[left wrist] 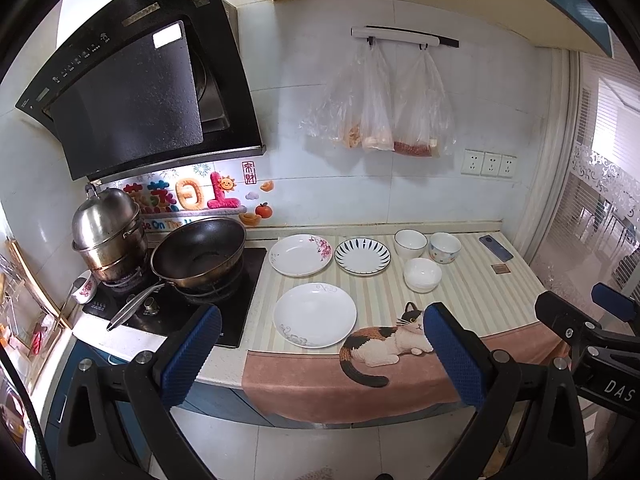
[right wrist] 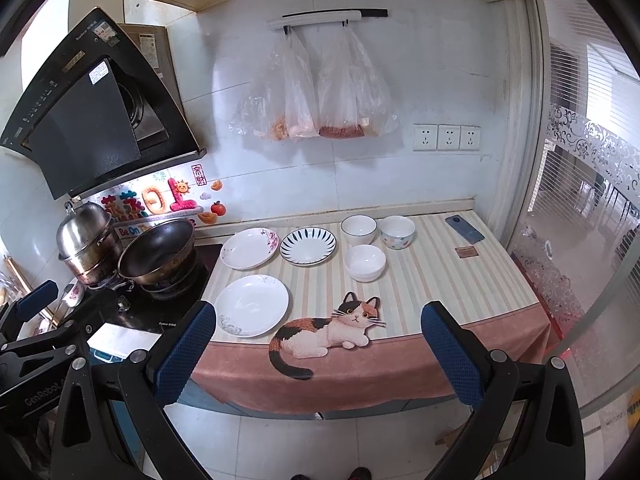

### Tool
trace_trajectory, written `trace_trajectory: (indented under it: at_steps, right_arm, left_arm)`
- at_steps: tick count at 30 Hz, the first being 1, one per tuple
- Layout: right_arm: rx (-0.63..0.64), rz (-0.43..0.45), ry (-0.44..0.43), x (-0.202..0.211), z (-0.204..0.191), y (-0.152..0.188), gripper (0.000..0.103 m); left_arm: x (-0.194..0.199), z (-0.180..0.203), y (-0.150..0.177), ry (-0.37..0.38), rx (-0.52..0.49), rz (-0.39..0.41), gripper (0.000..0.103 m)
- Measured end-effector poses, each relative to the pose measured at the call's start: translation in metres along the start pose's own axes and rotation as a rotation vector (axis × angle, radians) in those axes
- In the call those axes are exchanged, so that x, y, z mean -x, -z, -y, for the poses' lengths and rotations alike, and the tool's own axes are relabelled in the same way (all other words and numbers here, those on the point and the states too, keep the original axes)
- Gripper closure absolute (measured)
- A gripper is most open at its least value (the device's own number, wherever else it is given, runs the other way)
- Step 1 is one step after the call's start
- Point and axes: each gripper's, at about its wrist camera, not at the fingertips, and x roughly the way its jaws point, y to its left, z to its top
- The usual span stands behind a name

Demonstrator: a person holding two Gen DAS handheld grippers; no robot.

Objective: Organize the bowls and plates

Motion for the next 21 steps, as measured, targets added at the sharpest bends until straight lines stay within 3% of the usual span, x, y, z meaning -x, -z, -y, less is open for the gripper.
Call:
trace_trajectory:
  at_steps: [21]
  right_arm:
    - [-0.003,0.016,0.0,0.013,0.006,0.002,0.0]
  left_arm:
    - [0.014,-0.002,0.003,0.005,0.008,0.035,0.0]
